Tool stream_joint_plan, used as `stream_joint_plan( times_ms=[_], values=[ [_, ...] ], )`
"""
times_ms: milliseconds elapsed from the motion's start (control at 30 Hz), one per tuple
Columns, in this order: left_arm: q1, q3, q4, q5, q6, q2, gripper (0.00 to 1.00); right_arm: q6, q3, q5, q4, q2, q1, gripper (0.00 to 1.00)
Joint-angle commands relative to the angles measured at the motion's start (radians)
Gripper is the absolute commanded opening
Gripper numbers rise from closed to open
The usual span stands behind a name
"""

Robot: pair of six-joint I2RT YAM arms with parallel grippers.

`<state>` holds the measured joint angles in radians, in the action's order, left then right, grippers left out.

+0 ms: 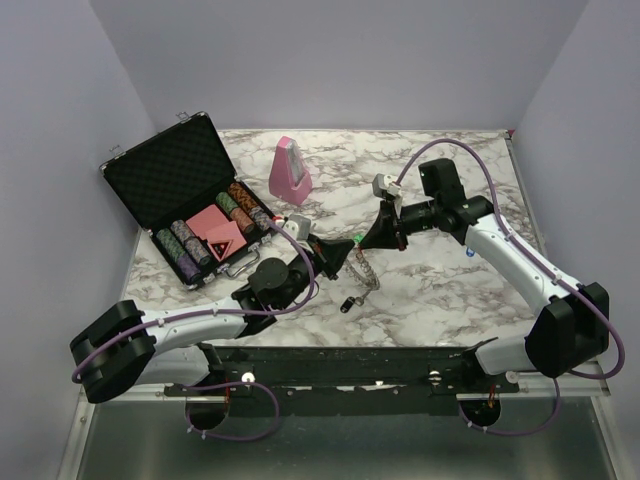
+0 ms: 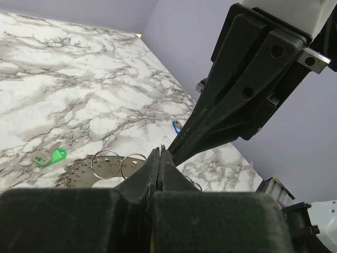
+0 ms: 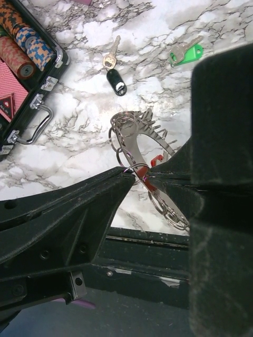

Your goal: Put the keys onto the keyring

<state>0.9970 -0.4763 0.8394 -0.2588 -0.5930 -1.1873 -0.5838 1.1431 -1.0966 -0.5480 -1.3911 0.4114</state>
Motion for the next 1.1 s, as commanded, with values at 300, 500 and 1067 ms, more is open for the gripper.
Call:
stream_joint_plan(
  times_ms=[300, 500, 1067],
  values=[
    [-0.004, 0.074, 0.196, 0.026, 0.07, 0.025, 0.0, -0.019, 0.036, -0.129, -0.102, 0.004, -0.011, 0.3],
    [-0.032, 0.129, 0.266, 0.18, 0.124, 0.032, 0.0, -0.005, 0.043, -0.193, -0.112, 0.015, -0.059, 0.38],
    [-0.109, 0.114, 0.415, 0.599, 0.183, -0.018, 0.0, -0.16, -0.052, -0.29, -0.113, -0.011, -0.056, 0.34]
  ],
)
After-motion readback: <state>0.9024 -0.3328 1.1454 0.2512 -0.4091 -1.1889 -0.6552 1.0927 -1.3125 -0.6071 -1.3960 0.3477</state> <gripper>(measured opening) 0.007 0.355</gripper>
